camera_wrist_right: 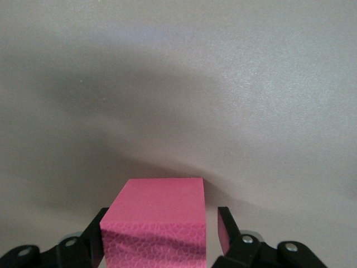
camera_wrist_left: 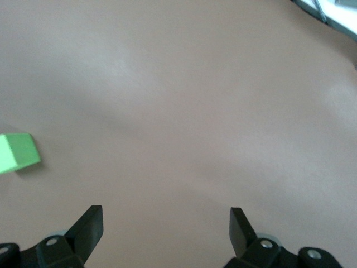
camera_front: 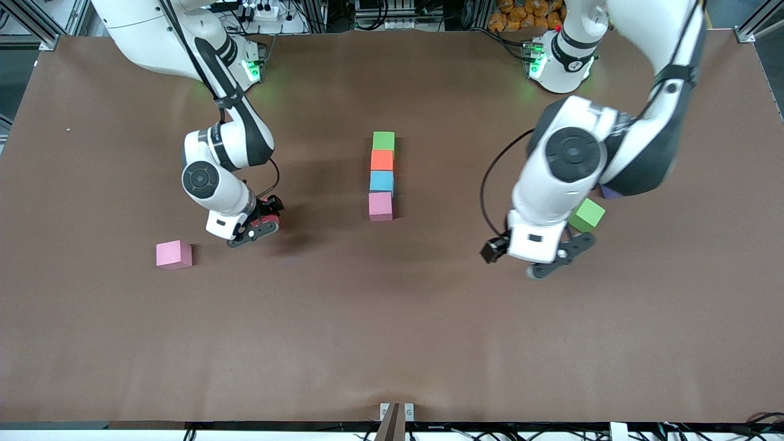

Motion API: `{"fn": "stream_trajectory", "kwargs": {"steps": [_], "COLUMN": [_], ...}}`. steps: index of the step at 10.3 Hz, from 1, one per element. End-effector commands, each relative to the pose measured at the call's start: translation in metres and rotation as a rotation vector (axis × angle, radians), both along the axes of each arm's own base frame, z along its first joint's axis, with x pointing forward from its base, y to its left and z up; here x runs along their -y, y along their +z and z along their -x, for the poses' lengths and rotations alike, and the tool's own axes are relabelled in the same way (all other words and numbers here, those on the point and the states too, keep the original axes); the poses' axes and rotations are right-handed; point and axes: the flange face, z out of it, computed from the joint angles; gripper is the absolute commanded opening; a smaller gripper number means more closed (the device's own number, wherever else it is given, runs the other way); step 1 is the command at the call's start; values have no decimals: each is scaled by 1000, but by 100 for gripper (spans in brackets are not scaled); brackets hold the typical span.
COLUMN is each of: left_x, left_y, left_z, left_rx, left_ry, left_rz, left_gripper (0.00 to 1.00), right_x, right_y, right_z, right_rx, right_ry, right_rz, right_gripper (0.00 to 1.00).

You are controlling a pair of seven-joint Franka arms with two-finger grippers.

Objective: Arrange blocks into number 1
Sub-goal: 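Lift the red cube with the right gripper while the left gripper withdraws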

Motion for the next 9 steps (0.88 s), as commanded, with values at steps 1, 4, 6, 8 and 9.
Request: {"fn": "stream_trajectory", "kwargs": {"steps": [1,4,6,8,9], "left_x": [-55,-98,-113,-122,-121], "left_y": [27,37,41,36,39], "left_z": [-2,5,28,52,62], "left_rx": [-6,-106,-153,-181,-185], "left_ry": [-8,-93,-103,-111,-118], "left_rz": [-5,-45,-46,-49,-44], "left_gripper": [100,100,100,100,100], "right_x": [8,9,8,5,-2], "right_y": [-2,-3,-2,11,28], "right_z": [-1,-2,-1,-4,-8], "right_rx": [7,12,10,31,60], "right_ry": [-30,-37,-47,-45,-47], "right_rz": [-14,-18,-26,-34,-49], "right_gripper": [79,66,66,66,66]}}
